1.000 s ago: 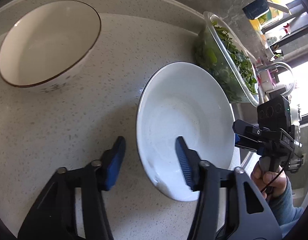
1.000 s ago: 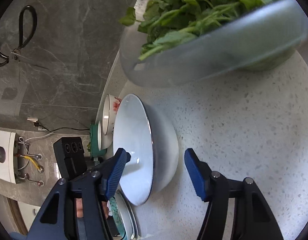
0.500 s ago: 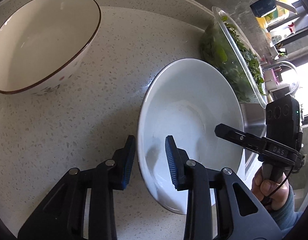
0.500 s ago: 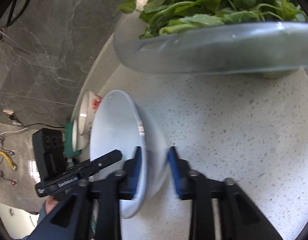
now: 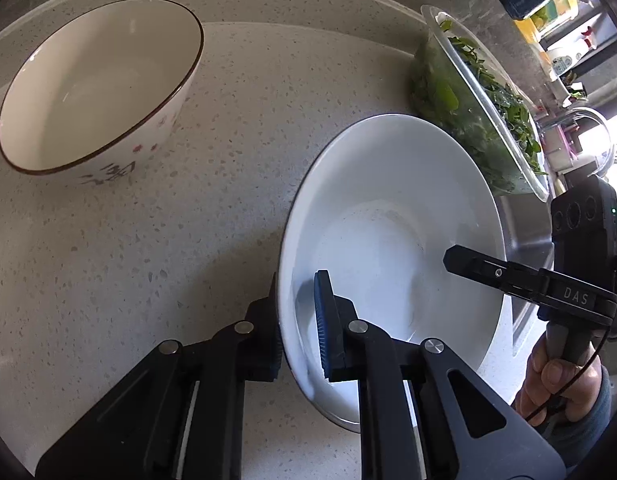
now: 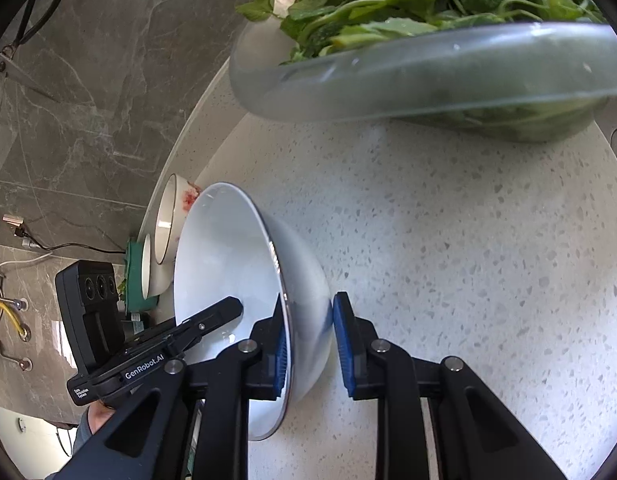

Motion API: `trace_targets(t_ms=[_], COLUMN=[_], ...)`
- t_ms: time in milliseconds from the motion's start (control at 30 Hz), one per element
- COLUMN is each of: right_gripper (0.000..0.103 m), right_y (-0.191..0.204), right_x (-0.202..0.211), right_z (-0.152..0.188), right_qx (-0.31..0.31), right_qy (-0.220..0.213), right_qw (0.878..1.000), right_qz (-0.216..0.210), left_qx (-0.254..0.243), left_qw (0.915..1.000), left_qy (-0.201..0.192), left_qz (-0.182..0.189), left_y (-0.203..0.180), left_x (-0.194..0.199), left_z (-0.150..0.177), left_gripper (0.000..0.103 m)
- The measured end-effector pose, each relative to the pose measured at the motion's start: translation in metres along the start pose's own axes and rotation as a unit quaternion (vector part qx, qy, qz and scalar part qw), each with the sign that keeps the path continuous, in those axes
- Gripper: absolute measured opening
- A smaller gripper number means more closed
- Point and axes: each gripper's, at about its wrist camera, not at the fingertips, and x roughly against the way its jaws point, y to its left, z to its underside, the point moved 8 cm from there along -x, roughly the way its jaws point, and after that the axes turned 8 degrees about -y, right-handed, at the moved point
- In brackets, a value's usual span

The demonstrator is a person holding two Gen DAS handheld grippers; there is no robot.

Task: Organize plates and bowls
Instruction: 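Close both grippers on the large white bowl rim, then lift the large white bowl with both grippers and set it down on the counter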

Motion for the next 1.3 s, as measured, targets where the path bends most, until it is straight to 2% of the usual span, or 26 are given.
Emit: trace_targets(t_ms=[167, 333, 600, 867, 1100, 1300], right_gripper=[0.025, 0.026, 0.026, 0.027, 0.027, 0.027], right_y=[0.009, 0.014, 0.008, -0.012, -0.029, -0.043], right_x=[0.017, 0.039, 0.072, 0.081, 0.080, 0.081], right_z=[0.012, 0.028, 0.073, 0.112, 0.121, 0.122], right_qx=[0.004, -0.001, -0.021, -0.047, -0.062, -0.068], right_qy=[0.000, -0.004, 0.018, 0.047, 0.049, 0.052], right_qw=[1.000, 1.000, 1.000, 0.997, 0.996, 0.996], right_qz=[-0.006, -0.008, 0.011, 0.026, 0.027, 0.030], left_qx=[-0.001, -0.004, 0.006, 0.005, -0.008, -0.014], left_qw=[1.0000, 1.0000, 0.9989, 0.9968, 0.9966, 0.9966], left_qy=[-0.003, 0.003, 0.042, 0.079, 0.082, 0.081], left_qz=[-0.001, -0.001, 0.020, 0.014, 0.001, -0.003], left_y=[-0.007, -0.022, -0.046, -0.057, -0.062, -0.066], left_x=[0.023, 0.042, 0.058, 0.054, 0.043, 0.026], left_z=[0.012, 0.040, 0.096, 0.152, 0.164, 0.154], left_gripper=[0.011, 0.011, 0.011, 0.011, 0.012, 0.014])
